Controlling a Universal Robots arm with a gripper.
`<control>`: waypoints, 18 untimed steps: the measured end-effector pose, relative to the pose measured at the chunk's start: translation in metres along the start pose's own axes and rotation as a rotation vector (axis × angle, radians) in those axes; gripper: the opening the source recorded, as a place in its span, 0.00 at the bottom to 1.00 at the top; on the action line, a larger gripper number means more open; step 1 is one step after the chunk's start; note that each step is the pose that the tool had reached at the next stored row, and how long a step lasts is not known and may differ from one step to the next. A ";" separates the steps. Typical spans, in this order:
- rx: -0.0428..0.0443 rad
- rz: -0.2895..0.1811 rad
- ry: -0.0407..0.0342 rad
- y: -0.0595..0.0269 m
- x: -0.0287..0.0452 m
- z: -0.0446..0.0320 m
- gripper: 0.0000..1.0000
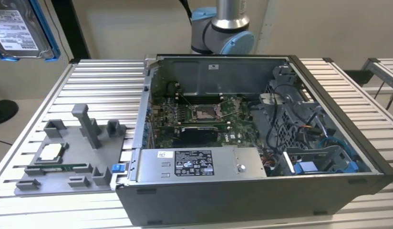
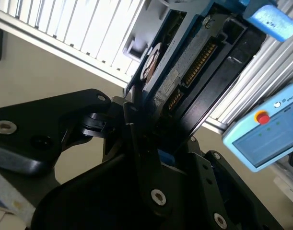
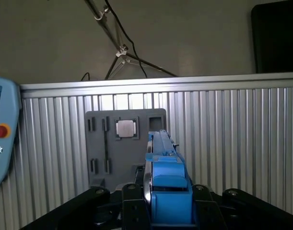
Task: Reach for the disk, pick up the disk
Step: 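Pick up the disk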
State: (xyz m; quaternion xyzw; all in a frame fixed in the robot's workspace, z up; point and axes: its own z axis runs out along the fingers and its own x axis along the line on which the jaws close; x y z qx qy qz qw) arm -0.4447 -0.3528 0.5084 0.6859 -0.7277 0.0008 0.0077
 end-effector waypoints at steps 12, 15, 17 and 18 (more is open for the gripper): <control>-0.0008 0.000 0.0000 0.0001 0.0002 -0.0110 0.00; -0.0020 0.000 0.0001 0.0001 0.0001 -0.0110 0.00; -0.0021 0.000 0.0001 -0.0007 0.0001 -0.0110 0.00; -0.0021 0.000 0.0001 -0.0017 0.0001 -0.0110 0.00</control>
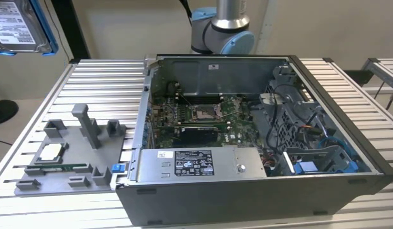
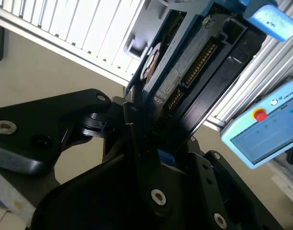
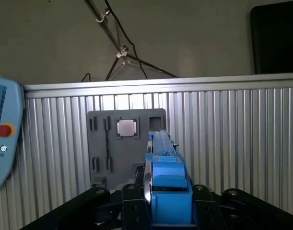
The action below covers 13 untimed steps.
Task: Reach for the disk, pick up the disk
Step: 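Pick up the disk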
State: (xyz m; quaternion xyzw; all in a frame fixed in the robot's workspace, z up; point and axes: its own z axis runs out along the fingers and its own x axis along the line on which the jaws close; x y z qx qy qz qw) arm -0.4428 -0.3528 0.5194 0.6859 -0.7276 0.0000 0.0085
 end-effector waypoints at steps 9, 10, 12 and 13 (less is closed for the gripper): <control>0.0000 0.000 0.0000 -0.0244 -0.0015 -0.0003 0.00; 0.0000 0.000 0.0000 -0.0272 -0.0016 -0.0003 0.00; 0.0001 0.000 0.0000 -0.0330 -0.0020 -0.0004 0.00; 0.0000 0.000 0.0000 -0.0355 -0.0022 -0.0005 0.00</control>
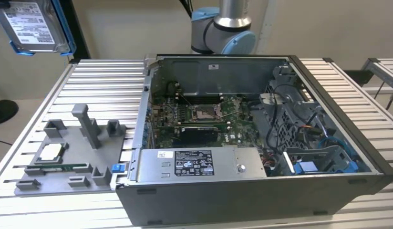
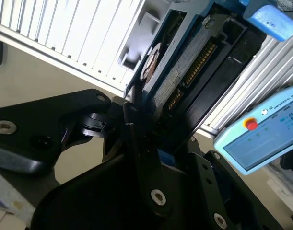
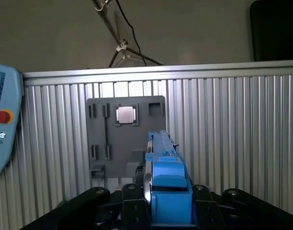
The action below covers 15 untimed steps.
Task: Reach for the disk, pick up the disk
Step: 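Pick up the disk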
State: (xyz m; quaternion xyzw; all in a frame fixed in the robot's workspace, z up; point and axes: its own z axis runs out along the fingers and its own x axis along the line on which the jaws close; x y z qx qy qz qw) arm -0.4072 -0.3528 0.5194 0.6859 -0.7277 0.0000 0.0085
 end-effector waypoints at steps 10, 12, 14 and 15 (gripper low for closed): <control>0.0000 0.000 0.0000 -0.0139 -0.0008 -0.0002 0.00; 0.0000 0.000 0.0000 -0.0141 -0.0008 -0.0002 0.00; -0.0001 0.000 0.0000 -0.0152 -0.0009 -0.0002 0.00; 0.0000 0.000 0.0000 -0.0160 -0.0009 -0.0002 0.00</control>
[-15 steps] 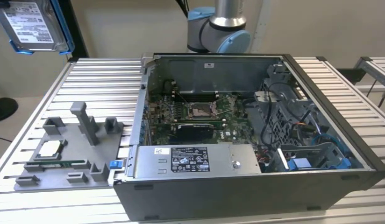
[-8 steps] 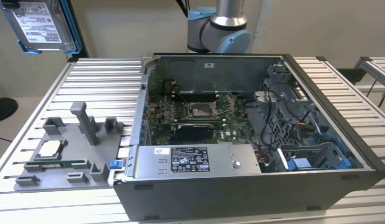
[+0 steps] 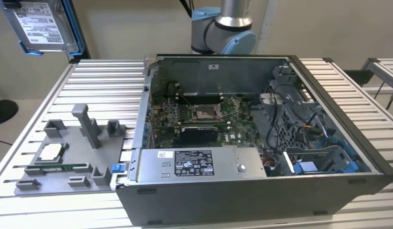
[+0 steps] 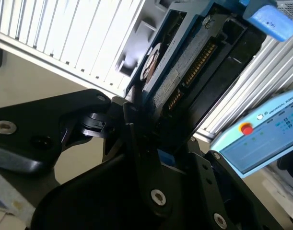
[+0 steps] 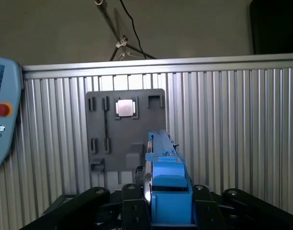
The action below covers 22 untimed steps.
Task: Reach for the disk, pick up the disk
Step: 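Pick up the disk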
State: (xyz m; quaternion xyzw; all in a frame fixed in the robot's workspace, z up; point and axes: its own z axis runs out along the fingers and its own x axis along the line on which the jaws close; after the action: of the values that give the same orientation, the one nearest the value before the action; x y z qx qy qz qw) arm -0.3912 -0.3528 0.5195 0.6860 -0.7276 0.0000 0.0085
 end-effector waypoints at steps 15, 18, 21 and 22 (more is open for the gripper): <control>0.0000 0.000 0.0000 -0.0368 -0.0022 -0.0004 0.00; 0.0001 0.000 -0.0001 -0.0453 -0.0027 -0.0005 0.00; 0.0000 0.000 0.0000 -0.0538 -0.0032 -0.0007 0.00; 0.0000 0.000 0.0000 -0.0566 -0.0034 -0.0007 0.00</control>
State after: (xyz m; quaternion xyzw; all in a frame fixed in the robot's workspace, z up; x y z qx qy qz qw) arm -0.3345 -0.3528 0.5195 0.6859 -0.7277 0.0000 0.0085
